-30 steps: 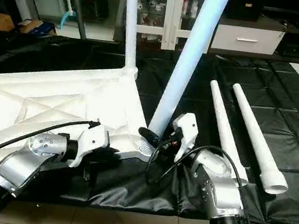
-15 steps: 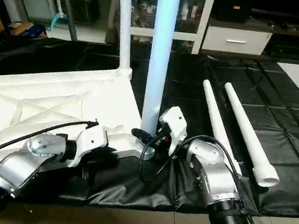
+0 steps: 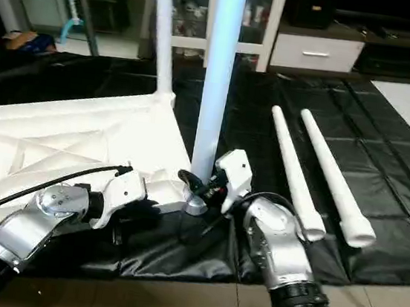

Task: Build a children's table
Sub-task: Insert table leg to table base

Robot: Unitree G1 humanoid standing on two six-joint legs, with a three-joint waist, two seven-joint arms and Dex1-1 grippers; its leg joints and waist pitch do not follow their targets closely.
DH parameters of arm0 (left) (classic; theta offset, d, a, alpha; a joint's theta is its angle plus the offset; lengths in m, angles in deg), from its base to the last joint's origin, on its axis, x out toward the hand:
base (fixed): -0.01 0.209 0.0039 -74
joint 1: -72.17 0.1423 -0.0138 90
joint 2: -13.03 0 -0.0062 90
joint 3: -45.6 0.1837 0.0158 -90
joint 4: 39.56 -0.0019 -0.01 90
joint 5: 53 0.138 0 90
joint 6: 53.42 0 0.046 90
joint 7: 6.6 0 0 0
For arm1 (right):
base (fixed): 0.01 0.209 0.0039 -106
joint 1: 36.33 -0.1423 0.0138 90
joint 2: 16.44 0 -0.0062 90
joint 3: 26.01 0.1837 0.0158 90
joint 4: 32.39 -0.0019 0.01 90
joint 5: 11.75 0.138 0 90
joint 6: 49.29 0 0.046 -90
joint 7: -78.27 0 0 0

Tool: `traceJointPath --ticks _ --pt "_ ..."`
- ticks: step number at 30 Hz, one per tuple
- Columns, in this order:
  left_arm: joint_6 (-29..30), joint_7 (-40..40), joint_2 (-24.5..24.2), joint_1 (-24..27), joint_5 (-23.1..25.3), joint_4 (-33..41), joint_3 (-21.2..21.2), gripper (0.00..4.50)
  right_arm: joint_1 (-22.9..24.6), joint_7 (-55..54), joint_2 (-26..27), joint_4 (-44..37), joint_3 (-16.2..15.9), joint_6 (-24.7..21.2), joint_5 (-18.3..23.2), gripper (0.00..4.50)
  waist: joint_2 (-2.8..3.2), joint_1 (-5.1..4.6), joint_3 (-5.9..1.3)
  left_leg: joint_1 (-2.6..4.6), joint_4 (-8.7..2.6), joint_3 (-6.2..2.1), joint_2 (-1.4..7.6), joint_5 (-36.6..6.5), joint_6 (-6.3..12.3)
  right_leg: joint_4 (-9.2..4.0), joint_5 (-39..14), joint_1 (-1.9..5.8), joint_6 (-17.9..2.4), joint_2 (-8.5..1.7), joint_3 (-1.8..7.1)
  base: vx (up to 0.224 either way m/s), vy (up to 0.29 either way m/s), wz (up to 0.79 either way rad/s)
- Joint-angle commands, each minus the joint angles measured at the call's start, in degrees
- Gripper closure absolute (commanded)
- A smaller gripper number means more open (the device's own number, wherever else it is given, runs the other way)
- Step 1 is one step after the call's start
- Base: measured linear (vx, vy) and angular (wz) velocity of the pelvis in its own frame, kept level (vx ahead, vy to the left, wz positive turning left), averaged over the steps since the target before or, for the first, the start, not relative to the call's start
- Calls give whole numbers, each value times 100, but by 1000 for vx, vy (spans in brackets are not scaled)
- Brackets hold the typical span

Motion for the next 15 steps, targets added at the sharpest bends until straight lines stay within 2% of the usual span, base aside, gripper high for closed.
traceJointPath --ticks 1,2,3,4,5,6,7,8,9,10,11,12,13,14,15 --pt "64 194 11 36 42 122 -141 450 216 -476 -131 661 262 -261 -338 262 52 -43 -119 175 -1043 -356 612 -5363 -895 -226 -2820 -2 -400 -281 28 0 0 0" --pt "76 225 26 32 41 120 -151 450 208 -528 -122 668 274 -257 -350 262 56 -25 -120 142 -1110 -301 615 -5368 -894 -142 -2759 37 -419 -245 12 0 0 0" --pt "155 388 87 10 76 103 -185 450 182 -814 -70 711 330 -236 -426 262 34 45 -157 79 -1248 -198 637 -5222 -890 143 -2393 152 -500 -237 66 0 0 0" --pt "269 508 127 -10 123 99 -188 450 154 -1088 -36 793 328 -158 -550 262 -54 128 -152 210 -1131 -28 533 -4760 -854 -73 -2963 -42 -484 -258 145 -5 -64 13" --pt "351 587 154 -28 155 95 -187 450 131 -1275 -15 856 324 -100 -636 262 -166 88 -217 519 -658 -33 373 -4188 -739 -472 -3613 -317 -424 -473 245 -5 -64 13" --pt "449 687 194 -47 205 97 -182 450 83 -1499 26 958 342 -91 -699 262 -278 27 -123 726 351 -280 162 -2327 -194 -1133 -5240 -502 -195 -1122 375 0 0 0" --pt "552 836 283 -92 244 76 -191 450 -8 -1738 93 1117 366 -113 -728 262 -136 140 -183 -105 -43 -551 273 -915 -41 -667 -4705 399 -102 -1183 434 66 34 -42" --pt "664 989 414 -163 272 27 -192 450 -142 -2014 190 1319 386 -140 -762 262 -40 68 -70 106 -462 -606 512 -2088 -154 -634 -3899 99 -188 -692 82 66 34 -42" --pt "693 1083 484 -208 303 -18 -191 450 -210 -2114 232 1415 388 -145 -773 262 15 2 -80 284 -544 -618 591 -3146 -350 -552 -3405 -17 -203 -470 -23 0 0 0" --pt "704 1119 511 -226 316 -35 -191 450 -236 -2153 248 1452 389 -147 -778 262 102 -79 -41 333 -784 -680 661 -4647 -628 -335 -2235 59 -353 -326 -137 -79 29 15" --pt "761 1427 719 -382 402 -255 -211 450 -459 -2427 389 1716 398 -182 -808 262 154 -40 -18 54 -1199 -626 827 -5480 -678 304 -1084 387 -502 -237 -213 -79 29 15" --pt "761 1427 719 -382 402 -255 -211 450 -459 -2427 389 1716 398 -182 -808 262 154 -40 -18 54 -1199 -626 827 -5480 -678 304 -1084 387 -502 -237 -213 -112 23 13" --pt "784 1579 817 -460 435 -380 -228 450 -572 -2553 460 1836 404 -207 -820 262 61 324 -41 -304 -1541 -184 805 -5648 -458 1008 -491 607 -320 -112 -124 -75 -39 19" --pt "784 1894 961 -603 495 -631 -287 450 -765 -2828 557 2051 376 -188 -903 262 -30 351 -180 -30 -1349 -125 672 -4936 -540 889 -1367 515 -284 -217 128 -75 -39 19" --pt "783 2151 1074 -727 539 -839 -343 450 -922 -3091 630 2222 362 -164 -977 262 -388 186 -252 580 505 -430 126 -1522 -422 -649 -5396 -332 -344 -1196 670 39 -123 6"
